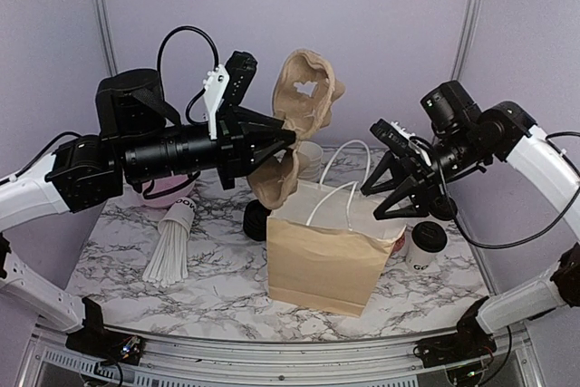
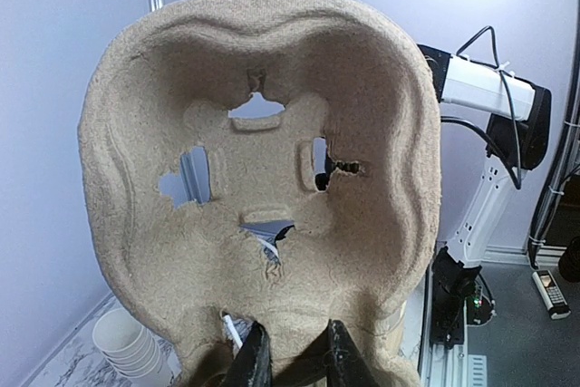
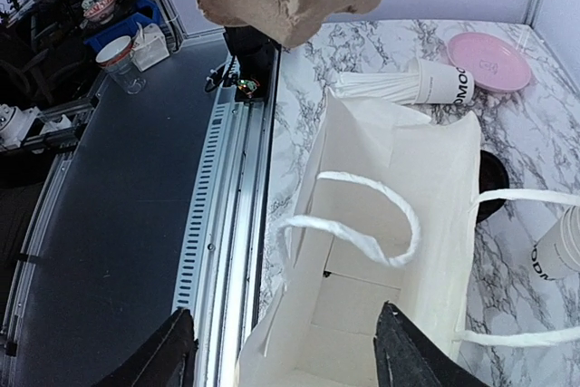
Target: Pack the takeout coffee
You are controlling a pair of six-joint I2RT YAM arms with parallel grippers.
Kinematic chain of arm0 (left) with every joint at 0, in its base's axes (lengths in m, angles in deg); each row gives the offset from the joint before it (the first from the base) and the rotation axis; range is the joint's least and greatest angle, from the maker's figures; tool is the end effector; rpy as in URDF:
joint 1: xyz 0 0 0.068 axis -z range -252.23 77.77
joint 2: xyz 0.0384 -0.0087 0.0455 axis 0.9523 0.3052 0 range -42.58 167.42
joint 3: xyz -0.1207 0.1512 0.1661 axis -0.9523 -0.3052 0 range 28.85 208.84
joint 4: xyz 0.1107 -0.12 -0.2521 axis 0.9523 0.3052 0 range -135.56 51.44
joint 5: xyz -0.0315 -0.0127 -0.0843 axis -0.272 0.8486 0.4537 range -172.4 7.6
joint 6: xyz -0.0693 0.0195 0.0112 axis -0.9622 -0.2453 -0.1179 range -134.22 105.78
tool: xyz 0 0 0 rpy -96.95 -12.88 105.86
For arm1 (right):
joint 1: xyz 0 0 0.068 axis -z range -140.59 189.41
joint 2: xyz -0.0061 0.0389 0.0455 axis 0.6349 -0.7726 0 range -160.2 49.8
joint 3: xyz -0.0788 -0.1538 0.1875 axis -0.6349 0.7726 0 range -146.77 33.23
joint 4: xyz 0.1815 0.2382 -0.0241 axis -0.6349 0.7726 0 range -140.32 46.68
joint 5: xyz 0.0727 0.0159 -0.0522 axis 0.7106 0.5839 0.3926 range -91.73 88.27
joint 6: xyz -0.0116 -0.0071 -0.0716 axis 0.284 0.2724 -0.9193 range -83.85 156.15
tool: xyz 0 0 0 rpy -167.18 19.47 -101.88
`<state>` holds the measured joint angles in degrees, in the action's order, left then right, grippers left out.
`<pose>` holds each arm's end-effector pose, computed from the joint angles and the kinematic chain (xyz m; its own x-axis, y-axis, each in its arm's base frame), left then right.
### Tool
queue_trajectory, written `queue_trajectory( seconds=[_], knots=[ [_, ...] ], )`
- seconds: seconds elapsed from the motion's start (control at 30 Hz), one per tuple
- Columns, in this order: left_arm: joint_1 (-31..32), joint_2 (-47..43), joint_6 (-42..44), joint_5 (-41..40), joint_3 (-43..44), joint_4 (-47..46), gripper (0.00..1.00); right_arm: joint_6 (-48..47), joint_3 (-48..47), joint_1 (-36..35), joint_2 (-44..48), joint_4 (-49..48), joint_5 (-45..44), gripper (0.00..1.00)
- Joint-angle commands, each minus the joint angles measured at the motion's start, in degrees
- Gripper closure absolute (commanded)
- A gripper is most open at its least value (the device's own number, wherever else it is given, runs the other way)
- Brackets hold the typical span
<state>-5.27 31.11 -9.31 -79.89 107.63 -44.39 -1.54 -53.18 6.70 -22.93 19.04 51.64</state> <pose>0.1404 -0.3368 0.4435 0.1067 -0.0328 -0.9937 0.9307 0.3550 0.0883 0.2034 0.1885 0.3830 -0.1200 -0.5106 -0.8514 -0.9813 -0.0691 0.1797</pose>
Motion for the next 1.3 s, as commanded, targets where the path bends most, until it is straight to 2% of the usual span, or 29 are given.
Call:
queue_trajectory(
  seconds=[0.0,0.33,0.4,0.5,0.6,0.67,0.83,0.97,1.27],
  knots=[
    [-1.32,0.32,-0.69,-1.37,2.25,2.23,0.82,2.10,-1.53,-4.07,-4.27,-1.41,-1.97,0.32],
    [-5.32,1.42,-3.07,-7.39,4.27,2.87,0.83,6.77,-9.38,-8.13,-10.74,-4.47,-3.42,0.31],
    [-6.08,1.80,-3.65,-7.78,4.27,2.32,0.83,6.61,-10.00,-9.44,-11.58,-4.67,-3.46,0.33],
    [-7.26,2.62,-4.46,-7.33,4.27,1.38,0.84,5.22,-10.80,-12.67,-12.71,-4.56,-5.03,0.48],
    [-8.01,3.66,-6.60,-3.76,4.35,0.83,0.83,2.01,-11.25,-16.53,-12.96,-3.40,-7.51,0.77],
    [-8.15,4.46,-6.62,-0.65,4.52,0.80,0.83,-1.33,-11.55,-19.03,-12.49,-1.90,-8.38,0.87],
    [-8.16,6.13,-6.79,7.26,4.83,0.18,0.83,-6.73,-11.39,-23.40,-11.01,-0.15,-10.79,0.89],
    [-8.08,6.11,-8.49,15.24,5.00,-0.55,0.83,-9.48,-10.89,-25.25,-10.62,0.69,-13.35,0.86],
    [-8.07,0.54,-13.93,21.15,2.30,-3.35,0.83,-11.87,-12.18,-25.34,-9.47,0.56,-17.73,0.82]
  ],
)
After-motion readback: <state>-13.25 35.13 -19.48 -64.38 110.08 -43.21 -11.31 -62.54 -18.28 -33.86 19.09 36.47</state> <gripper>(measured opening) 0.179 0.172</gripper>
